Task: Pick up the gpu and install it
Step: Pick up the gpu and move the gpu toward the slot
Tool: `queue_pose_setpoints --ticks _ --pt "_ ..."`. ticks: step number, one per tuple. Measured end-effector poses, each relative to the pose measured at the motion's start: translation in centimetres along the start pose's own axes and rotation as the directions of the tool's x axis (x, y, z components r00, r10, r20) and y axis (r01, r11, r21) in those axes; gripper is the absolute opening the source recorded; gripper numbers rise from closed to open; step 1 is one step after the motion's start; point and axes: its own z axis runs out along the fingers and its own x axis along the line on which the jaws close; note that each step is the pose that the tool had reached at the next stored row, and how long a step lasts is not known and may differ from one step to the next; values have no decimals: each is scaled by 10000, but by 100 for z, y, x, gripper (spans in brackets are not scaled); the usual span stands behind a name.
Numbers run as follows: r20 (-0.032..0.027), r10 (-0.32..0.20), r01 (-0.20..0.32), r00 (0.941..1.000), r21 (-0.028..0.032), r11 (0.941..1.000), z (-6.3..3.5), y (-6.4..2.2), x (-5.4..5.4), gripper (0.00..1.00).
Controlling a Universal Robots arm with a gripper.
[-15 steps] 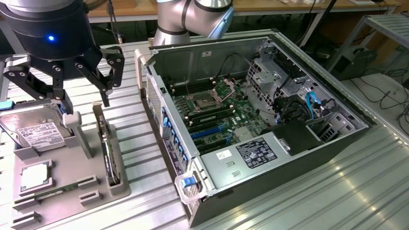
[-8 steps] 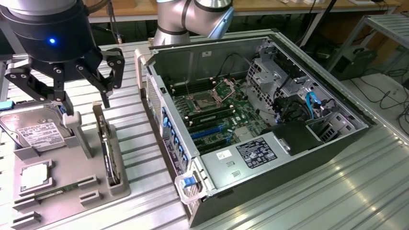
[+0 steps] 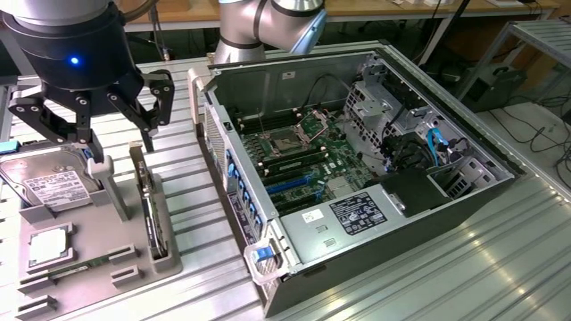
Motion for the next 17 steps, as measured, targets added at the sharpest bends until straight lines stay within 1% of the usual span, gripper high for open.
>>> queue_pose_setpoints --ticks 17 --pt "0 0 0 10000 0 10000 61 -3 2 60"
